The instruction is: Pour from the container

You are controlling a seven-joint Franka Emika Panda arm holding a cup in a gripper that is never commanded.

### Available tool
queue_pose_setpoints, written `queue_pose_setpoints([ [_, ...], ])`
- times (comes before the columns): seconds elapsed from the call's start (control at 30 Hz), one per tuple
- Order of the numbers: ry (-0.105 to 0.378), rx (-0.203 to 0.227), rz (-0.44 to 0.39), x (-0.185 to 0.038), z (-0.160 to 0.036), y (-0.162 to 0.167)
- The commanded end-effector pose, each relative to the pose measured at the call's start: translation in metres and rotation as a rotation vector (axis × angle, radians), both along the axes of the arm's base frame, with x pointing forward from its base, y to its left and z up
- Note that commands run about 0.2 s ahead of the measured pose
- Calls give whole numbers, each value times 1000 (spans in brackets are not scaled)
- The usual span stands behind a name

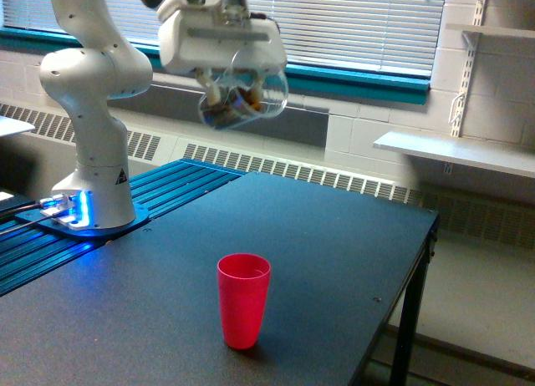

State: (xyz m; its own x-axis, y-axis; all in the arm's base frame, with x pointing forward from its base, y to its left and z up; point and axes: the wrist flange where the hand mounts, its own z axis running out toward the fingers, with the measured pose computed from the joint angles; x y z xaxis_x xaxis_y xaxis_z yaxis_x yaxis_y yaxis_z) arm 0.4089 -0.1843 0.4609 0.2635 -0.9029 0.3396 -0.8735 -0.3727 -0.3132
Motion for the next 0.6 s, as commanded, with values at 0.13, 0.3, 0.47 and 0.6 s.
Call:
queue_pose_setpoints([
  [0.13, 23, 48, -36, -12, -30, -7],
  [0.3, 47, 77, -42, -15, -47, -10],
  [0.47, 60, 100, -45, -15, -60, -12],
  [0.6, 81, 114, -40, -14, -69, -13],
])
